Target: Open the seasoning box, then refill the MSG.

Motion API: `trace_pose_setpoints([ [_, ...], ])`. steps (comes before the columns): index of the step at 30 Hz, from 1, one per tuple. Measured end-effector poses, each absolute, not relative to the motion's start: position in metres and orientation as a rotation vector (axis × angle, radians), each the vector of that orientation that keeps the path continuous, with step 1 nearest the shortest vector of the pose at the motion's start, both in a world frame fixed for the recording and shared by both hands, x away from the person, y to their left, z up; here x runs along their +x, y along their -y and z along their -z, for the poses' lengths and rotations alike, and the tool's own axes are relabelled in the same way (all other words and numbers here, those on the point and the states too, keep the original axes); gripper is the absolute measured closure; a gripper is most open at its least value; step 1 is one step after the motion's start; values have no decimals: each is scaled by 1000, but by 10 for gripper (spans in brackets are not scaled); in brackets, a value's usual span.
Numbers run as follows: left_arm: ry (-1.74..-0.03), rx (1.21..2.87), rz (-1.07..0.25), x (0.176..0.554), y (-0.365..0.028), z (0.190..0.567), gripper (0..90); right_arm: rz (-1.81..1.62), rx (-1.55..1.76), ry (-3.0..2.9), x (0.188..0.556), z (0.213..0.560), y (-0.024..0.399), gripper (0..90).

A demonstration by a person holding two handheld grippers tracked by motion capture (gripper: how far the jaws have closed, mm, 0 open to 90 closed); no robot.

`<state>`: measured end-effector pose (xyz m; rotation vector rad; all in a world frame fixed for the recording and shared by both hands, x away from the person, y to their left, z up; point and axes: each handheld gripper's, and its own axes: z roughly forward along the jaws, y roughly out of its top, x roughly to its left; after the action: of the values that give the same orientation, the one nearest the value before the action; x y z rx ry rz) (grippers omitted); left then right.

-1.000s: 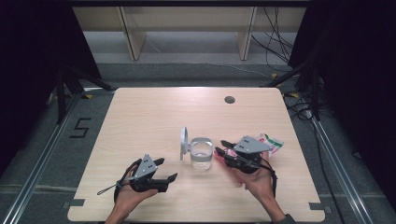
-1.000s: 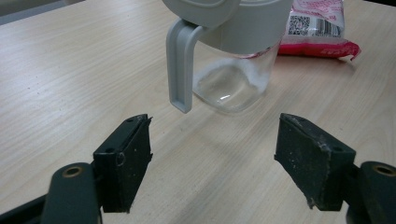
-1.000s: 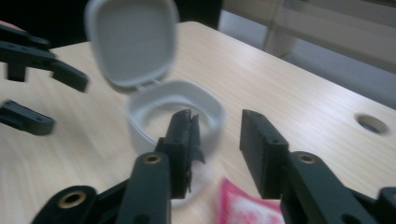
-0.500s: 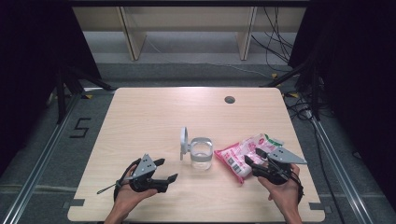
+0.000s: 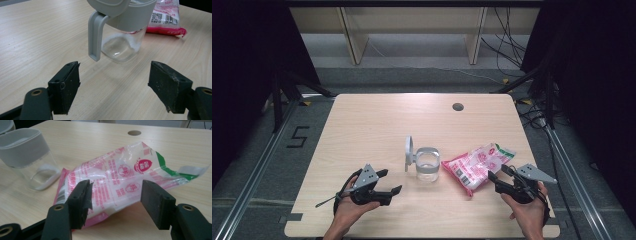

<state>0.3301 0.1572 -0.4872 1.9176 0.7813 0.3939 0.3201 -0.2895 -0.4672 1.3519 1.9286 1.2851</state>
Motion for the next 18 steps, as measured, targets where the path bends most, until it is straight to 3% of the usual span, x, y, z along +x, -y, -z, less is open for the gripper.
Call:
trace_pose_setpoints([
  [18, -772, 1919, -406, 329, -156, 486, 236, -1206, 1504, -1860, 322, 478, 307, 328],
])
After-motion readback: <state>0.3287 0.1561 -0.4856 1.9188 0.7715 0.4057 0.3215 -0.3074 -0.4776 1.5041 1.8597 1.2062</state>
